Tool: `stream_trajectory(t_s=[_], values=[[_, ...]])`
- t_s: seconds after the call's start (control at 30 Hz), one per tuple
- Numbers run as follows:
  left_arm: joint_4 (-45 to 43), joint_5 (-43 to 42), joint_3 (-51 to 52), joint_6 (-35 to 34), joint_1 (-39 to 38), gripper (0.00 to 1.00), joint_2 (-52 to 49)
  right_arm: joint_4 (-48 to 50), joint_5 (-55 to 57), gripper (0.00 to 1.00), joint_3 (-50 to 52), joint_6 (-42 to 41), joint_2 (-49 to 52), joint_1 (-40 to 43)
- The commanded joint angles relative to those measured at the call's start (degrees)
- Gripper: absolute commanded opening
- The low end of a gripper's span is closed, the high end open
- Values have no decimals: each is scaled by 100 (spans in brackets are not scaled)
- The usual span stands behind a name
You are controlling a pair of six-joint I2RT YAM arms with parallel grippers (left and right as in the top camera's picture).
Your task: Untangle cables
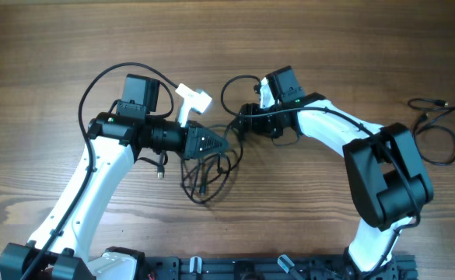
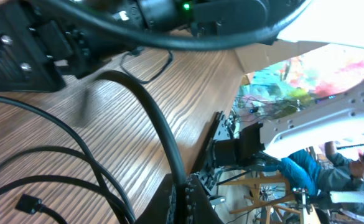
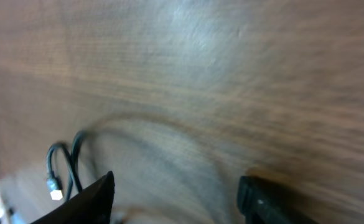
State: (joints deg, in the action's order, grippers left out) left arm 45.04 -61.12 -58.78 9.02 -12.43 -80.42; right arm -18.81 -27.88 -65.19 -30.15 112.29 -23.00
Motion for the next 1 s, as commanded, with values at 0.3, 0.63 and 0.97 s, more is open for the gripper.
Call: stream_trajectory(t_s=[0.3, 0.63, 0.97], values=[[138, 1648, -15, -1043, 232, 4, 59, -258, -704, 78, 7, 144, 76, 199], [372, 1910, -15, -1145, 745, 4, 59, -721, -1663, 78, 7, 105, 76, -28], [916, 2262, -9, -1141, 815, 4, 59, -748, -1722, 67, 7, 9, 76, -304]])
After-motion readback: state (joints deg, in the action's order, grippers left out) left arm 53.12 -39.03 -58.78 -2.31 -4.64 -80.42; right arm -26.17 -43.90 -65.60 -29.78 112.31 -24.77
